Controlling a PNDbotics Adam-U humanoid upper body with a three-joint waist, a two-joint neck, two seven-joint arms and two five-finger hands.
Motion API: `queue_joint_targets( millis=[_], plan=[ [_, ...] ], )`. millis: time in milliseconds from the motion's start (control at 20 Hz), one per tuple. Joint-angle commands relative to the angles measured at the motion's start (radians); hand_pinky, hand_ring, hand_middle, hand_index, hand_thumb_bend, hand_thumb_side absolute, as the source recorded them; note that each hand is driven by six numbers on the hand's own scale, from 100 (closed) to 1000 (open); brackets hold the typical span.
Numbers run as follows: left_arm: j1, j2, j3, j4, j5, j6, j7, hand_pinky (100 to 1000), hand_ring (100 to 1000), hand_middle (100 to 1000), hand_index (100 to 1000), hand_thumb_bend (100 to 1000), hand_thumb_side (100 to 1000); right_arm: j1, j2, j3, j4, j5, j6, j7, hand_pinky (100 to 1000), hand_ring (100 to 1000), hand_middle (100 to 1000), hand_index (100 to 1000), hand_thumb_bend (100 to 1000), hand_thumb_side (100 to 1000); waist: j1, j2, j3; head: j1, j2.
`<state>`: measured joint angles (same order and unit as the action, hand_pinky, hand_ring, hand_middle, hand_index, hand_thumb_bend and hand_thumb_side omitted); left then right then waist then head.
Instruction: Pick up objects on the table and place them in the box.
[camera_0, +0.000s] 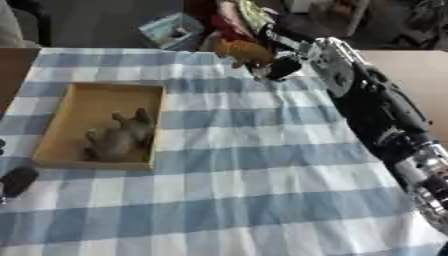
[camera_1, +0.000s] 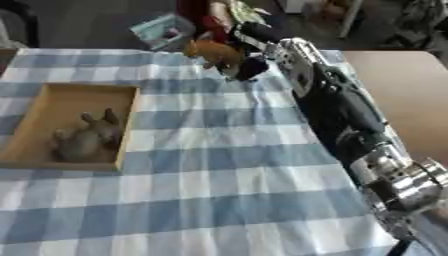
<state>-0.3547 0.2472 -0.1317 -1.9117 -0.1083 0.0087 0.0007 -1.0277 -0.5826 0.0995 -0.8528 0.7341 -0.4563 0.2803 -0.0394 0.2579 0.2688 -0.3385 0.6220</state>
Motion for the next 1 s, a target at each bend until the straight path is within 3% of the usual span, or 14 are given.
queue_joint_targets(
  millis=[50,500,1000],
  plan=[
    [-0.007,0.024,0.004,-0.015,0.000,-0.003,0.002,527,534,514,672,832,323,-0.046,0.001,0.001,-0.033,-0.023,-0.002,0.008,460,480,440,477,123,364,-0.001,-0.027,0.007,-0.004,-0.001],
    [-0.015,0.021,0.000,-0.017,0.005,-0.006,0.001,527,533,514,672,833,324,-0.106,0.086,0.028,-0.032,-0.013,-0.016,0.020,465,483,444,481,106,376,-0.020,-0.038,0.077,-0.011,0.002],
    [-0.036,0.013,-0.007,-0.030,0.011,-0.011,-0.006,528,533,513,672,832,325,-0.141,0.177,0.050,-0.015,0.030,-0.041,0.027,474,491,452,490,100,394,-0.041,-0.022,0.164,-0.028,-0.007]
  ],
)
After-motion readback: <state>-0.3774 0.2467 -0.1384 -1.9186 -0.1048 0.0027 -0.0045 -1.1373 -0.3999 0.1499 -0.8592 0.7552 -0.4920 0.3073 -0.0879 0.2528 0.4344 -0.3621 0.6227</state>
